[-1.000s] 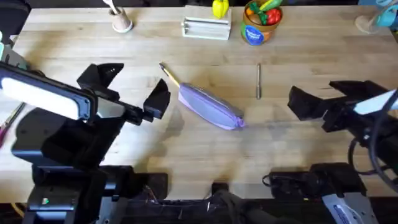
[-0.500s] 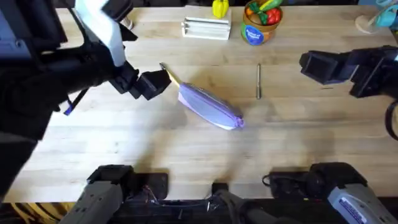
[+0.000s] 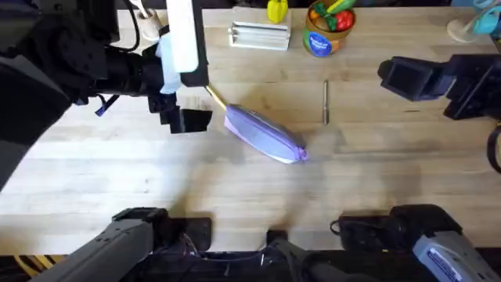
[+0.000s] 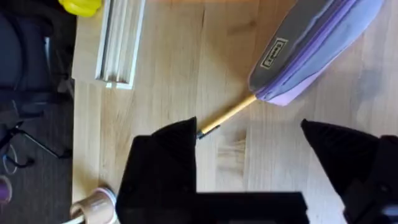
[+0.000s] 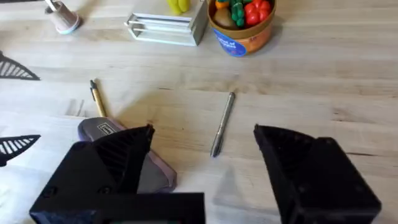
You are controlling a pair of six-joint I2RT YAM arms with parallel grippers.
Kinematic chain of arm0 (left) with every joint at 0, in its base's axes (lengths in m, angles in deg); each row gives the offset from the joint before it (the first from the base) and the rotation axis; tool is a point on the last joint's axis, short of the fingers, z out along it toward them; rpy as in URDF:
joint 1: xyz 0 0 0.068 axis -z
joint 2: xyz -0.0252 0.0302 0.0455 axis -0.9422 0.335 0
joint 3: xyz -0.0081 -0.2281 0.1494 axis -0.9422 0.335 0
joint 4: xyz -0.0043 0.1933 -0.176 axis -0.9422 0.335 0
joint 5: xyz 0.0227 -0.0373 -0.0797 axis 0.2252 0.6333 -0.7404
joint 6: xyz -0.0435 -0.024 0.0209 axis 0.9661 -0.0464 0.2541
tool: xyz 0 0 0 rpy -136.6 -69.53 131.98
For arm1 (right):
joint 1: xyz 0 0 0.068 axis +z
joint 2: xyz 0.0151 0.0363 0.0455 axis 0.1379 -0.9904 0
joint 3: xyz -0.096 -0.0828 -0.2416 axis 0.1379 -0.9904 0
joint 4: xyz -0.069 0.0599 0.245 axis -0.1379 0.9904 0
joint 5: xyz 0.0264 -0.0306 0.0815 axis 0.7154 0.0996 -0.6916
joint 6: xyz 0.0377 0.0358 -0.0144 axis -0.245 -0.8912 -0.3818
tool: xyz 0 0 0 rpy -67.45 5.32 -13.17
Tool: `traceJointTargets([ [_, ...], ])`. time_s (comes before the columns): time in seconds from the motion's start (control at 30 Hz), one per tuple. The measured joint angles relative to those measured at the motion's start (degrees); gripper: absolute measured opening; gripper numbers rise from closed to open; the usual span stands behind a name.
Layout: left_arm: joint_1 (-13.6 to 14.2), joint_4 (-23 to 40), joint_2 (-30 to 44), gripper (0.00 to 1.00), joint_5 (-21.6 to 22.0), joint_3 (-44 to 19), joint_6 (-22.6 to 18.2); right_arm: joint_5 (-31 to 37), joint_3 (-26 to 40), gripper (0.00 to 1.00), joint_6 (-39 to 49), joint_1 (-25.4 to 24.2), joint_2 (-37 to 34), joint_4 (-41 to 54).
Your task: Unzip the bag, pick up the pens from the table one at a time and place them inside, then zip the bag closed.
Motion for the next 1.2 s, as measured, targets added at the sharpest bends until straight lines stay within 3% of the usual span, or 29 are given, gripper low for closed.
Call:
traceJointTargets([
  [0.3, 0.0, 0.17, 6.31, 0.992, -6.13, -0.04, -8.43, 0.0, 0.01, 0.997, -0.23, 0.0, 0.0, 0.0],
  [0.33, 0.0, 0.29, 7.52, 0.992, -7.15, -0.04, -8.9, 0.0, 0.0, 0.997, -0.23, -0.01, 0.0, 0.0],
  [0.37, 0.0, 0.36, 11.23, 0.991, -10.99, -0.04, -9.77, 0.0, 0.01, 0.997, -0.42, 0.0, 0.0, 0.0],
  [0.57, 0.0, 0.87, 18.39, 0.991, -17.67, -0.04, -10.35, 0.0, 0.01, 0.997, -0.42, 0.0, 0.0, 0.0],
  [0.87, 0.07, 1.72, 25.25, 0.993, -18.69, -0.04, -10.35, 0.0, 0.01, 0.997, -0.47, 0.0, 0.0, 0.0],
  [1.2, 0.07, 3.24, 25.96, 0.993, -18.69, -0.07, -10.37, 0.0, 0.01, 0.998, -0.64, 0.0, 0.0, 0.0],
])
